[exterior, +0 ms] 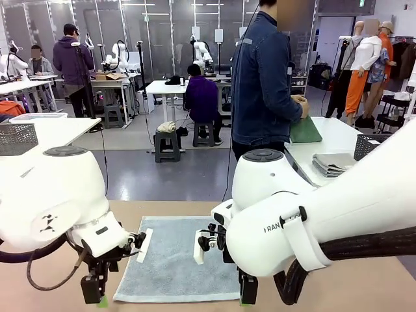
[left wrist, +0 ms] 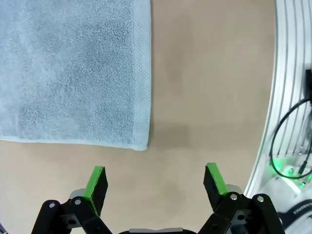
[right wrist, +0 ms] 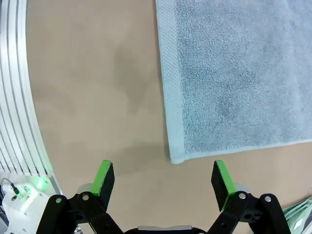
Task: Fold the towels and place them in the basket.
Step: When a person lays out a Towel with hook on the table, fold it in half twice.
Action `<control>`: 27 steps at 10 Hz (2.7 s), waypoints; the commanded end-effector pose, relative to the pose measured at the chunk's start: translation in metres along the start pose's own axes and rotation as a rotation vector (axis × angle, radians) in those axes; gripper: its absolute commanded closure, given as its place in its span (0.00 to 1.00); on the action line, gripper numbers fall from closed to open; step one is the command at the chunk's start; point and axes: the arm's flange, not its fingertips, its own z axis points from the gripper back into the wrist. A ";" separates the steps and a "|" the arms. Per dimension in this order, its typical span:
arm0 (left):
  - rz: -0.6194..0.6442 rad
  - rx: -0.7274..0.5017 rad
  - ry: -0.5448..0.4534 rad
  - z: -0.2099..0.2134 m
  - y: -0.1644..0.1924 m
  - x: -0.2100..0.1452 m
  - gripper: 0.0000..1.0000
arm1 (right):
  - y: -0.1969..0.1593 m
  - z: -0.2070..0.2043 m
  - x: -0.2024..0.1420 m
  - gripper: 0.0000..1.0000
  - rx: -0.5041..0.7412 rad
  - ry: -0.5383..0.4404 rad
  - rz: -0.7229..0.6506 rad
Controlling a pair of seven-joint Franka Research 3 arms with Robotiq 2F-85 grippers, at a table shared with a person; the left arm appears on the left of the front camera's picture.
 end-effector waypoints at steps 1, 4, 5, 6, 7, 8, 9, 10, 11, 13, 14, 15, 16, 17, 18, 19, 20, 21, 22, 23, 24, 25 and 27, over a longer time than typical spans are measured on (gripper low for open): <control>0.007 0.049 0.008 -0.026 -0.036 -0.018 0.00 | 0.001 -0.006 0.004 0.00 -0.002 -0.014 -0.052; -0.003 0.057 -0.005 -0.037 -0.035 -0.015 0.00 | 0.000 -0.013 0.005 0.00 -0.016 -0.015 -0.061; -0.005 0.049 -0.006 -0.042 -0.035 -0.013 0.00 | -0.001 -0.015 0.005 0.00 -0.028 -0.010 -0.050; -0.011 0.048 -0.004 -0.047 -0.033 -0.012 0.00 | -0.004 -0.017 0.003 0.00 -0.040 -0.013 -0.036; -0.011 0.046 -0.003 -0.049 -0.034 -0.011 0.00 | -0.005 -0.018 0.003 0.00 -0.041 -0.016 -0.017; -0.012 0.043 -0.004 -0.050 -0.034 -0.010 0.00 | -0.007 -0.020 0.001 0.00 -0.037 -0.015 -0.013; -0.013 0.039 -0.008 -0.051 -0.035 -0.010 0.00 | -0.009 -0.024 -0.001 0.00 -0.035 -0.011 -0.010; -0.014 0.040 -0.010 -0.052 -0.035 -0.009 0.00 | -0.012 -0.028 -0.003 0.00 -0.037 -0.008 -0.009; -0.015 0.040 -0.010 -0.053 -0.035 -0.008 0.00 | -0.013 -0.031 -0.004 0.00 -0.036 0.000 -0.006; -0.015 0.035 -0.008 -0.054 -0.036 -0.008 0.00 | -0.014 -0.036 -0.006 0.00 -0.021 0.015 0.006; -0.018 0.036 -0.010 -0.055 -0.035 -0.008 0.00 | -0.016 -0.038 -0.007 0.00 -0.014 0.021 0.012; -0.016 0.036 -0.011 -0.054 -0.036 -0.008 0.00 | -0.016 -0.040 -0.007 0.00 -0.013 0.023 0.013; -0.016 0.037 -0.012 -0.054 -0.036 -0.008 0.00 | -0.016 -0.042 -0.008 0.00 -0.015 0.025 0.013; -0.015 0.038 -0.014 -0.055 -0.035 -0.008 0.00 | -0.017 -0.042 -0.008 0.00 -0.018 0.026 0.014; -0.013 0.037 -0.015 -0.056 -0.034 -0.009 0.00 | -0.017 -0.042 -0.009 0.00 -0.019 0.024 0.012; -0.008 0.035 -0.014 -0.059 -0.034 -0.012 0.00 | -0.017 -0.043 -0.009 0.00 -0.018 0.024 0.011; -0.007 0.033 -0.013 -0.060 -0.035 -0.013 0.00 | -0.017 -0.044 -0.009 0.00 -0.016 0.023 0.009; -0.008 0.034 -0.014 -0.061 -0.035 -0.013 0.00 | -0.017 -0.045 -0.008 0.00 -0.013 0.024 0.008; -0.012 0.038 -0.018 -0.061 -0.034 -0.014 0.00 | -0.017 -0.045 -0.008 0.00 -0.012 0.028 0.007; -0.019 0.042 -0.024 -0.061 -0.034 -0.014 0.00 | -0.017 -0.046 -0.008 0.00 -0.012 0.033 0.007; -0.022 0.029 -0.023 -0.059 -0.034 -0.012 0.00 | -0.016 -0.045 -0.007 0.00 -0.010 0.060 -0.006; -0.020 0.006 -0.008 -0.047 0.005 0.013 0.00 | -0.014 -0.043 -0.009 0.00 0.004 0.026 -0.009; -0.020 0.006 -0.008 -0.047 0.005 0.013 0.00 | -0.014 -0.043 -0.009 0.00 0.004 0.026 -0.009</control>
